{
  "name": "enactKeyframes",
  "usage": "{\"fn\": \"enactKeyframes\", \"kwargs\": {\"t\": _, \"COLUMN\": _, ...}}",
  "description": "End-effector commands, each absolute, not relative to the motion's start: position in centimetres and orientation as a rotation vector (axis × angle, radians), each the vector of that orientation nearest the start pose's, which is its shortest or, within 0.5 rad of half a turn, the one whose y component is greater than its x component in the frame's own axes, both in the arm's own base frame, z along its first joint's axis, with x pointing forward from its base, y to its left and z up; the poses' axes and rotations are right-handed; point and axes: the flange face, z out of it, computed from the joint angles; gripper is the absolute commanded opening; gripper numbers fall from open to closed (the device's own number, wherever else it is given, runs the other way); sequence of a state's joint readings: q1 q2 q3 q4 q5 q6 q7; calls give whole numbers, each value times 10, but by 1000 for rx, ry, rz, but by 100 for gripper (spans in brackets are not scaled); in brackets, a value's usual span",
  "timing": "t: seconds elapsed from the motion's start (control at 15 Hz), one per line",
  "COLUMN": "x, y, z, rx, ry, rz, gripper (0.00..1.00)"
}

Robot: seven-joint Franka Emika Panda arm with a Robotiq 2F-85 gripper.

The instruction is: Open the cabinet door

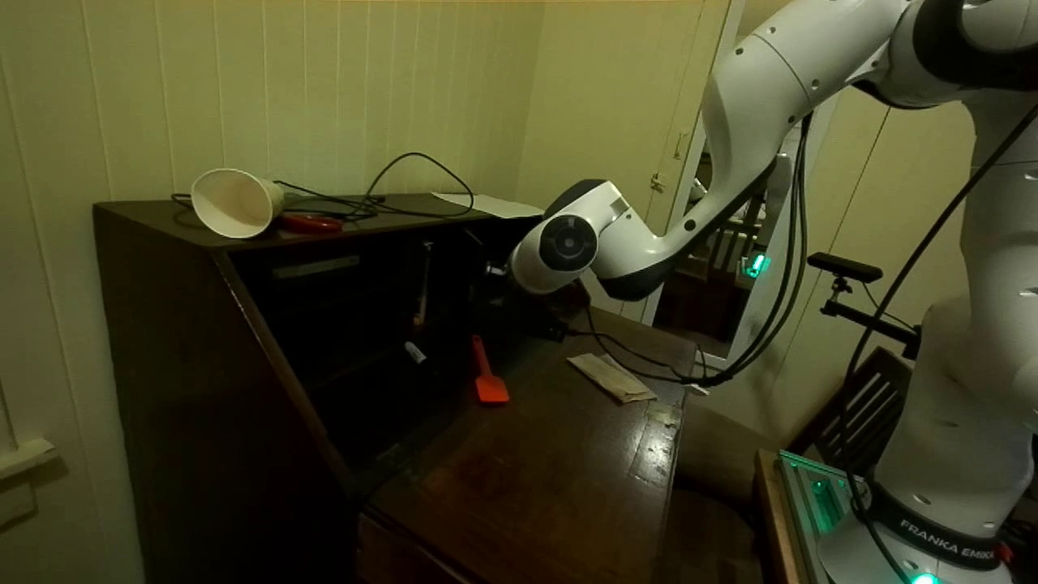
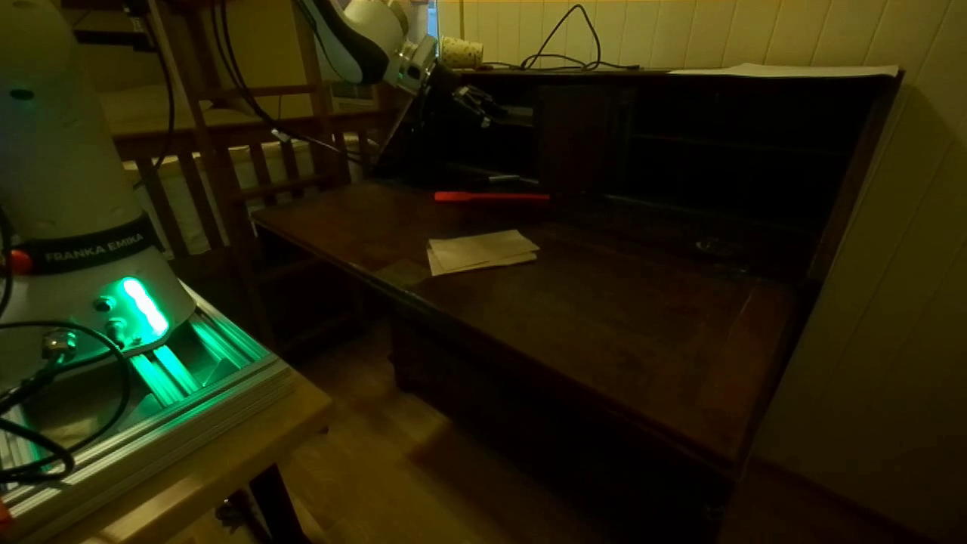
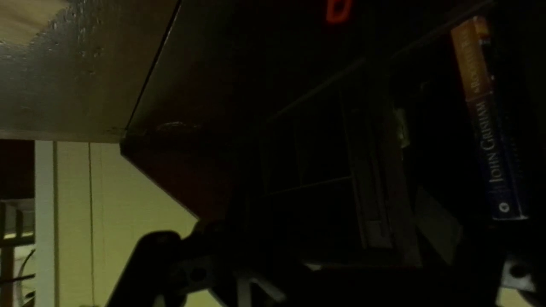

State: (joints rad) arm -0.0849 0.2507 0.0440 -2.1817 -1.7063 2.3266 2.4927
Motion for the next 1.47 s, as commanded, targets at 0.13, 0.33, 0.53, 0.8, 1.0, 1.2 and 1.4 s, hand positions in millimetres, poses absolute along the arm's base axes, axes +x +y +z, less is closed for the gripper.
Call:
{"fn": "enactKeyframes", "kwargs": {"t": 0.13, "x": 547, "y": -85, "z": 298, "rx": -2806, "ry": 1371, "rz": -1415, "gripper": 100}}
{"fn": "enactKeyframes", "kwargs": {"t": 0.33, "x": 542, "y": -91, "z": 308, "rx": -2858, "ry": 1236, "rz": -1347, "gripper": 100}}
{"fn": "enactKeyframes", "kwargs": {"t": 0.53, "x": 548, "y": -94, "z": 304, "rx": -2849, "ry": 1268, "rz": -1373, "gripper": 100}}
{"fn": "enactKeyframes", "kwargs": {"t": 0.8, "x": 562, "y": -97, "z": 315, "rx": -2756, "ry": 1394, "rz": -1463, "gripper": 100}}
{"fn": "enactKeyframes", "kwargs": {"t": 1.0, "x": 584, "y": -117, "z": 347, "rx": -2593, "ry": 1413, "rz": -1715, "gripper": 100}}
{"fn": "enactKeyframes", "kwargs": {"t": 1.2, "x": 606, "y": -120, "z": 361, "rx": -2476, "ry": 1388, "rz": -1851, "gripper": 100}}
{"fn": "enactKeyframes", "kwargs": {"t": 1.4, "x": 616, "y": -122, "z": 356, "rx": -2464, "ry": 1422, "rz": -1805, "gripper": 100}}
